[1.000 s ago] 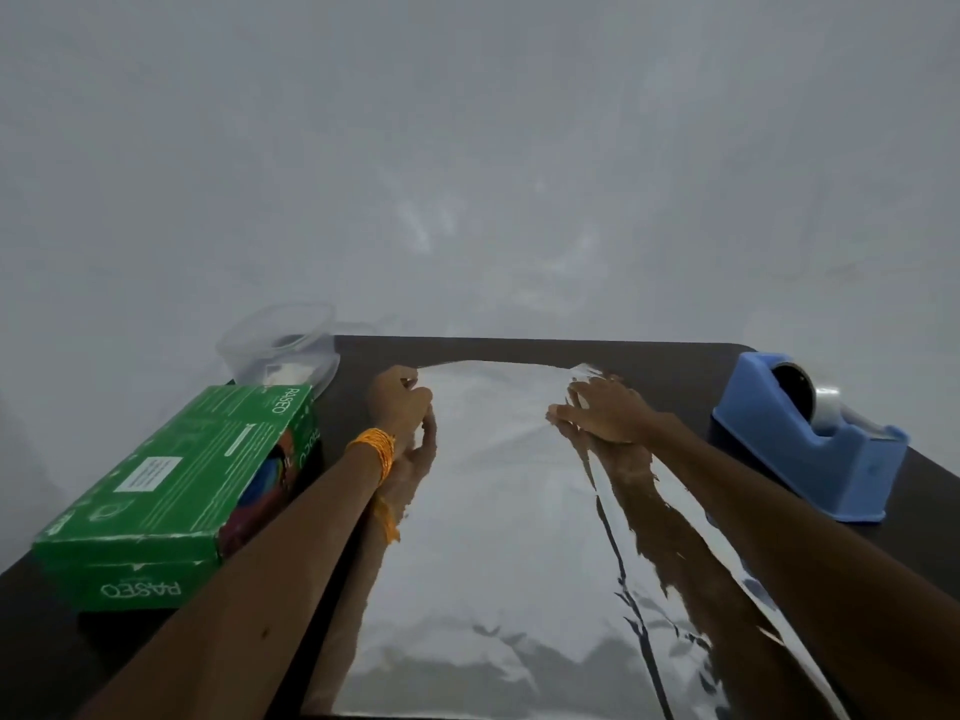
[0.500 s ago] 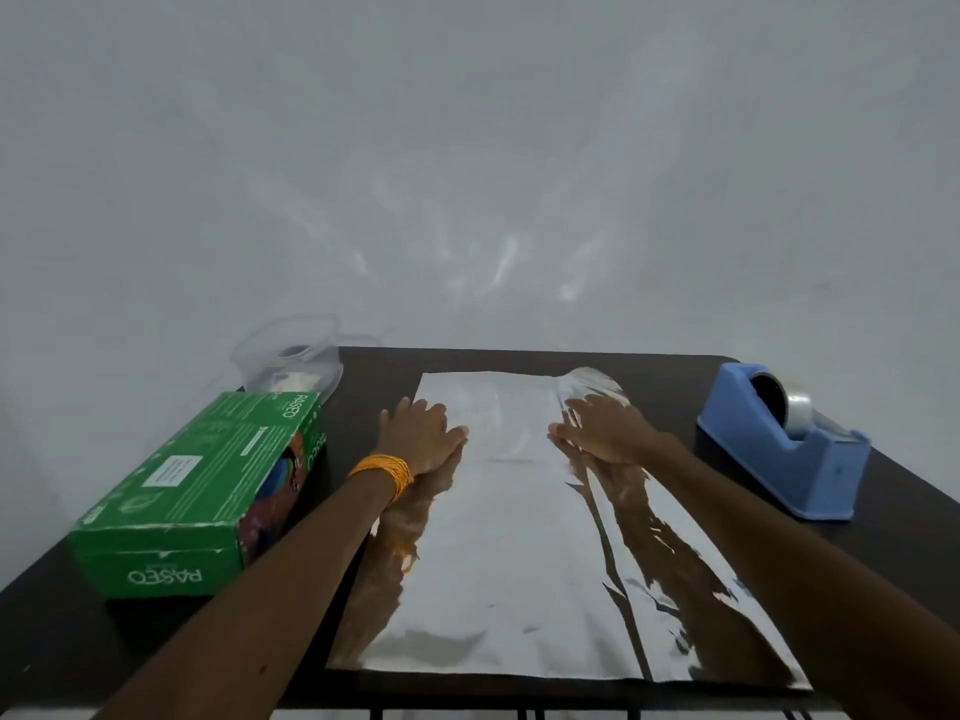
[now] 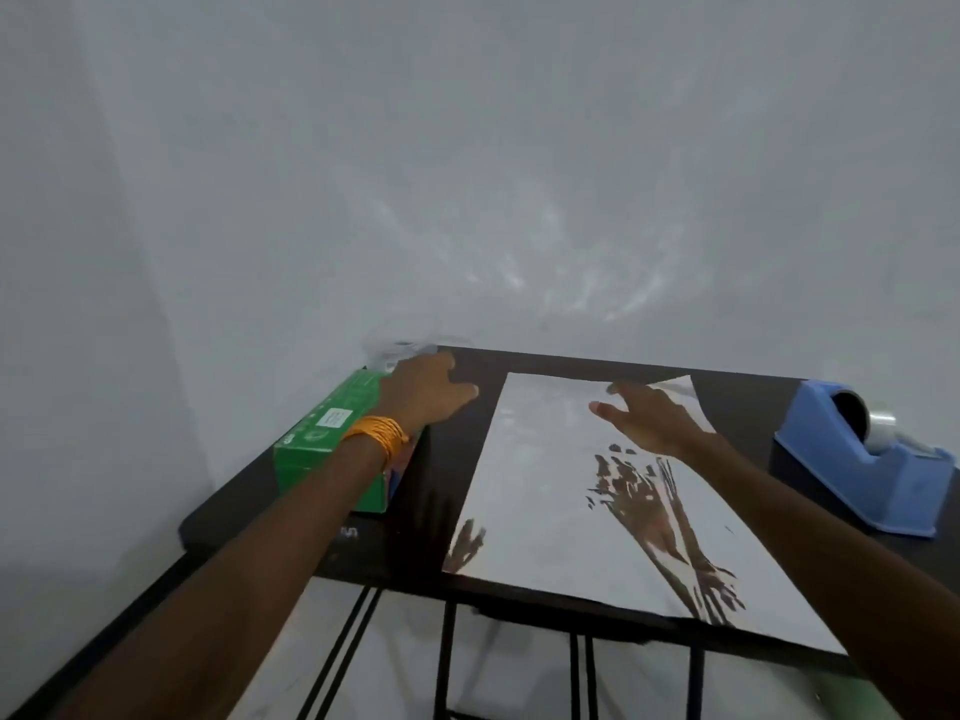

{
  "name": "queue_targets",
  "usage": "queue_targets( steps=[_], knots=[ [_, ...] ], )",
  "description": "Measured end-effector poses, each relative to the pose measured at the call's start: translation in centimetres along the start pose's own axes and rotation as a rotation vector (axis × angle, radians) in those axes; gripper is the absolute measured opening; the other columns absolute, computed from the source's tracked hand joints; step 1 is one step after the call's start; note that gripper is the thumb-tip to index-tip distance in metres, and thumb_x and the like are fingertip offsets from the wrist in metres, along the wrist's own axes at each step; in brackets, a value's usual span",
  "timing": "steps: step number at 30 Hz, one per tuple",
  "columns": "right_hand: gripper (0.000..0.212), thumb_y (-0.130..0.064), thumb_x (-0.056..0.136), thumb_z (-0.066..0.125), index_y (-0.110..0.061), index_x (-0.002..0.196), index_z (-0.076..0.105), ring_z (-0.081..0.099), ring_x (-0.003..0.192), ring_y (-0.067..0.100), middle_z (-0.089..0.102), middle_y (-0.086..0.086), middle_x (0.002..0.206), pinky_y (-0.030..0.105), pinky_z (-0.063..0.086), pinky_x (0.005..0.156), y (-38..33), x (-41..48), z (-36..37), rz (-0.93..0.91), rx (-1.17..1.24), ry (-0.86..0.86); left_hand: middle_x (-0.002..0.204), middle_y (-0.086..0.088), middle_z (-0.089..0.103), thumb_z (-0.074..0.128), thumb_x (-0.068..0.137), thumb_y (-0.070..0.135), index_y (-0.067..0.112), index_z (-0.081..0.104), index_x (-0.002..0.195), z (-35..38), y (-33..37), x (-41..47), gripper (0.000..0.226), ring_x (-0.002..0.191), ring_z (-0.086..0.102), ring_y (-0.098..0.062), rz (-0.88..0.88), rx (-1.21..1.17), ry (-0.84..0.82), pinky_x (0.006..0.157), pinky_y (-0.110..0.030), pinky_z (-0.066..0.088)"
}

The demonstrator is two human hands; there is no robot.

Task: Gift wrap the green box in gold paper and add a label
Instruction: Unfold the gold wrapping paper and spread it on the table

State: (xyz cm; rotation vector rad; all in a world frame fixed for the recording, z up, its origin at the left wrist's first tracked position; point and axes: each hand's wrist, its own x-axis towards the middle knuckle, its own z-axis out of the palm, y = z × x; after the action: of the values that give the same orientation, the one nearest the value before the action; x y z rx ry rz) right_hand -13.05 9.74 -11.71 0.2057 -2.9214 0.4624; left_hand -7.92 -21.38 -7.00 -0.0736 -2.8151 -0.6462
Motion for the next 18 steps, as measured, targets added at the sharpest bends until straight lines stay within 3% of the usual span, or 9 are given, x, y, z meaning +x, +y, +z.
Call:
queue_targets(
  steps=[5, 9, 14, 18],
  knots=[
    [0.063, -0.061, 0.094, 0.049, -0.017, 0.140, 0.049, 0.049, 0.132, 0.029, 0.051, 0.006, 0.147, 0.048, 0.040, 0.109, -5.4, -1.2, -0.1, -0.089, 0.108, 0.001, 0.145, -0.014, 0.041, 0.059, 0.075, 0.074, 0.022, 0.035, 0.144, -2.5, -4.4, -2.9, 0.090, 0.130, 0.041, -0.040, -0.245, 0.281, -0.019, 0.106, -0.057, 0.034],
    [0.059, -0.055, 0.095, 0.053, -0.018, 0.140, 0.049, 0.050, 0.131, 0.026, 0.051, 0.004, 0.146, 0.044, 0.042, 0.108, -9.0, -2.2, 0.0, -0.147, 0.149, 0.012, 0.142, -0.017, 0.039, 0.064, 0.054, 0.083, 0.024, 0.026, 0.148, -2.8, -6.3, -4.2, 0.118, 0.129, 0.041, -0.041, -0.385, 0.201, -0.127, 0.103, -0.055, 0.039],
    [0.051, -0.050, 0.095, 0.058, -0.016, 0.133, 0.054, 0.055, 0.123, 0.023, 0.056, 0.003, 0.139, 0.035, 0.044, 0.099, -11.7, -3.4, 0.1, -0.142, 0.374, 0.032, 0.132, -0.016, 0.045, 0.068, 0.053, 0.073, 0.023, 0.039, 0.138, -3.3, -5.2, -4.5, 0.103, 0.120, 0.047, -0.040, -0.337, 0.144, 0.018, 0.099, -0.054, 0.040],
    [0.050, -0.054, 0.092, 0.058, -0.013, 0.121, 0.058, 0.054, 0.117, 0.028, 0.057, 0.006, 0.126, 0.045, 0.046, 0.097, -12.7, -4.1, -1.3, -0.015, 0.775, -0.022, 0.127, -0.009, 0.050, 0.065, 0.043, 0.070, 0.026, 0.050, 0.128, -4.4, -3.3, -4.4, 0.097, 0.108, 0.054, -0.028, -0.132, -0.082, 0.068, 0.092, -0.042, 0.048]
  ],
)
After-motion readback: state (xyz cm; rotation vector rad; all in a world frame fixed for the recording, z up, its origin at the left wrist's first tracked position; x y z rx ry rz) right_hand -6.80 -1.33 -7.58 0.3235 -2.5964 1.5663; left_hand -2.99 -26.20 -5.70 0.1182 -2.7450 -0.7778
